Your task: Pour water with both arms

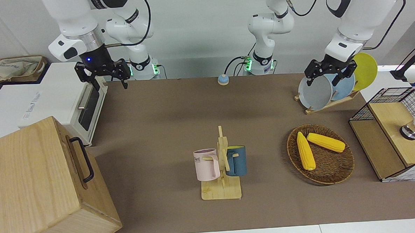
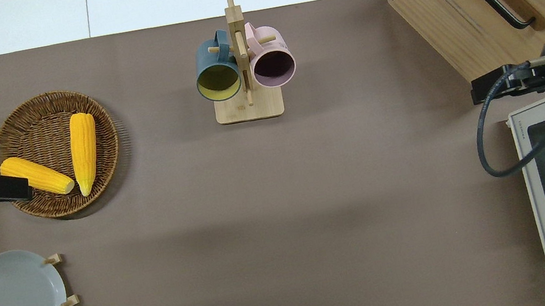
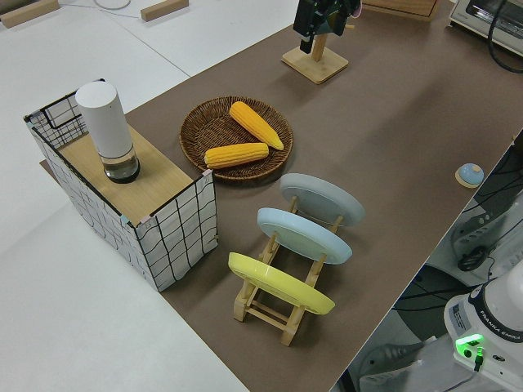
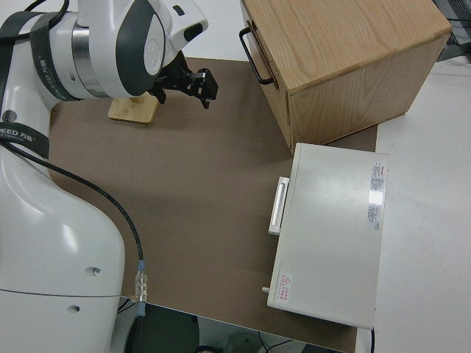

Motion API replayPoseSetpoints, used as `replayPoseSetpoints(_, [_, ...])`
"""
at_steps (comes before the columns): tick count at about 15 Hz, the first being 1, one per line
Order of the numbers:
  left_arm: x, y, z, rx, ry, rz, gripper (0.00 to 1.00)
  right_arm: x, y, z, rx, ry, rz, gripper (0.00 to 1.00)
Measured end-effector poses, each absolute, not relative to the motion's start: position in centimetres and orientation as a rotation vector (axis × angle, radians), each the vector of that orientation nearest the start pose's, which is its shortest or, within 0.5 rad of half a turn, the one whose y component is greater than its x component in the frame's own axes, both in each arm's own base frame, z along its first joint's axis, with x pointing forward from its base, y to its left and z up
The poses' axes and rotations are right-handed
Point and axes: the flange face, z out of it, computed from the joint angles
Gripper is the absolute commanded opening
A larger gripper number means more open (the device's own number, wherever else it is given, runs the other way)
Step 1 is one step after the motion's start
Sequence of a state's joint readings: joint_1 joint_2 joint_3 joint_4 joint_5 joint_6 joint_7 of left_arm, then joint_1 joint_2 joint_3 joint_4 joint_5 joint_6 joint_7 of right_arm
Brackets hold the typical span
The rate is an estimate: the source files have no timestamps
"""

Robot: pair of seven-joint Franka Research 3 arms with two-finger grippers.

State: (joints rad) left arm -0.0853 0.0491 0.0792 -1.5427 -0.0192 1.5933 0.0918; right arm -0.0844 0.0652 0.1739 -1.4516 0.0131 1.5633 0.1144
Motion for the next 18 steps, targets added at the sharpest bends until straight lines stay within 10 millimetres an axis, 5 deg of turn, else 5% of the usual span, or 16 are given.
replayPoseSetpoints(11, [56.7,0.6,61.4,-3.155,0.124,0.026,1.0,57.4,3.1,64.4,-3.112,0.086,-0.071,0.99])
replayPoseSetpoints(13, [56.7,2.1,61.4,-3.156,0.117,0.022,1.0,57.4,3.3,64.4,-3.111,0.078,-0.07,0.99])
replayPoseSetpoints(18, [56.3,9.5,61.5,-3.151,0.155,-0.013,1.0,57.6,4.9,63.5,-3.106,0.03,-0.044,0.99])
